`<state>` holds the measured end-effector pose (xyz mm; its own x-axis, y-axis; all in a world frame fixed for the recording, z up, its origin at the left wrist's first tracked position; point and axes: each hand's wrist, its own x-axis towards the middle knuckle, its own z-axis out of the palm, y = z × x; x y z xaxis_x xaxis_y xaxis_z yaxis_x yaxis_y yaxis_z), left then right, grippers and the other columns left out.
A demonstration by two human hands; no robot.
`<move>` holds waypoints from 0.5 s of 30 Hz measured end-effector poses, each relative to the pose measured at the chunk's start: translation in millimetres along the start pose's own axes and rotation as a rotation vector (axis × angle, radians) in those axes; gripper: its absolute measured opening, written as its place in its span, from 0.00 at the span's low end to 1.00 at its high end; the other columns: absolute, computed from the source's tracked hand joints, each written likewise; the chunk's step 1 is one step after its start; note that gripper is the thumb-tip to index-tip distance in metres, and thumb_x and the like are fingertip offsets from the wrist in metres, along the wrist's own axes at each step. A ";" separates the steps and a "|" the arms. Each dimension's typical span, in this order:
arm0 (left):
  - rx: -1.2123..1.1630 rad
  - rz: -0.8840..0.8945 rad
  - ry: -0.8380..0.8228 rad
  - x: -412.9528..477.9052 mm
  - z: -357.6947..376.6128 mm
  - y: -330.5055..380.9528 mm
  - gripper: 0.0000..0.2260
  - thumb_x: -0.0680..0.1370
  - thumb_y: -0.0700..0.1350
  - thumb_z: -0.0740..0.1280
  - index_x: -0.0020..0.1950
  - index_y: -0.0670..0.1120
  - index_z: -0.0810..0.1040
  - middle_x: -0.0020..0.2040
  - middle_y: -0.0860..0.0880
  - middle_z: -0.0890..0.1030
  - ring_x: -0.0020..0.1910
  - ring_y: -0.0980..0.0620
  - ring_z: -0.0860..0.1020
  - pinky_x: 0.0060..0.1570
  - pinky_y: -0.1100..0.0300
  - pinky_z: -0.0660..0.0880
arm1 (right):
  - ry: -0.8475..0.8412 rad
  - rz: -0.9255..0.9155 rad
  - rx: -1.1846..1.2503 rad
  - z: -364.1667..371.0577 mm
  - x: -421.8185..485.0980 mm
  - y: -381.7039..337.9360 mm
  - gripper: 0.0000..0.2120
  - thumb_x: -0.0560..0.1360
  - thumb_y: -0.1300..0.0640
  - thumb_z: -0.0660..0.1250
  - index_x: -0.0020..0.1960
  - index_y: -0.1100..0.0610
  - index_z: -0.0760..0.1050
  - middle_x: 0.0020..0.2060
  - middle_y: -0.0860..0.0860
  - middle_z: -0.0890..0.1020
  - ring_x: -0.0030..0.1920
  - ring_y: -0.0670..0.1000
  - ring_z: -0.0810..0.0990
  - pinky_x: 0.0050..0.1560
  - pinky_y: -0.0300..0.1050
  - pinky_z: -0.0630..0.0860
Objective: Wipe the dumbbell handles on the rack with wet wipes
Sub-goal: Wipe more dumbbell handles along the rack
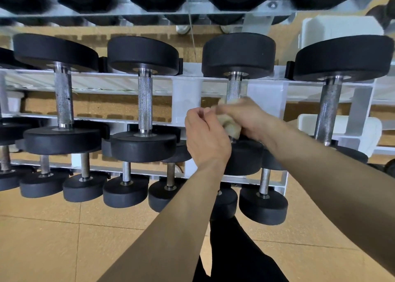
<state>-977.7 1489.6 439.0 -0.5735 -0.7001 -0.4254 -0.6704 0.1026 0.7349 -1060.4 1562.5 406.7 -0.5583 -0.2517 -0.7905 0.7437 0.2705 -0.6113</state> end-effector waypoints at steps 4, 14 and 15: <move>-0.006 -0.008 0.007 1.1 0.3 1.4 0.10 0.84 0.52 0.55 0.54 0.49 0.73 0.53 0.49 0.79 0.51 0.47 0.76 0.55 0.48 0.73 | -0.110 0.046 -0.103 -4.8 -7.5 14.6 0.17 0.70 0.60 0.78 0.32 0.56 0.71 0.24 0.50 0.73 0.24 0.45 0.72 0.25 0.36 0.68; -0.046 -0.023 0.006 0.1 1.9 -0.2 0.09 0.84 0.52 0.56 0.54 0.50 0.73 0.53 0.52 0.79 0.51 0.50 0.76 0.56 0.49 0.73 | 0.164 -0.010 0.259 -0.3 21.2 -37.1 0.12 0.66 0.59 0.81 0.47 0.57 0.82 0.38 0.53 0.84 0.42 0.55 0.85 0.48 0.55 0.85; -0.053 -0.024 0.009 0.3 2.1 -1.3 0.09 0.84 0.52 0.55 0.54 0.50 0.73 0.53 0.52 0.79 0.51 0.50 0.76 0.56 0.49 0.73 | 0.183 -0.031 0.279 0.4 22.5 -39.4 0.13 0.66 0.58 0.81 0.48 0.56 0.82 0.39 0.52 0.85 0.44 0.55 0.85 0.51 0.55 0.84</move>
<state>-978.1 1490.7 436.8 -0.5532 -0.7083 -0.4386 -0.6577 0.0481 0.7518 -1102.1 1545.8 413.0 -0.6199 -0.0780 -0.7808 0.7835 -0.0057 -0.6214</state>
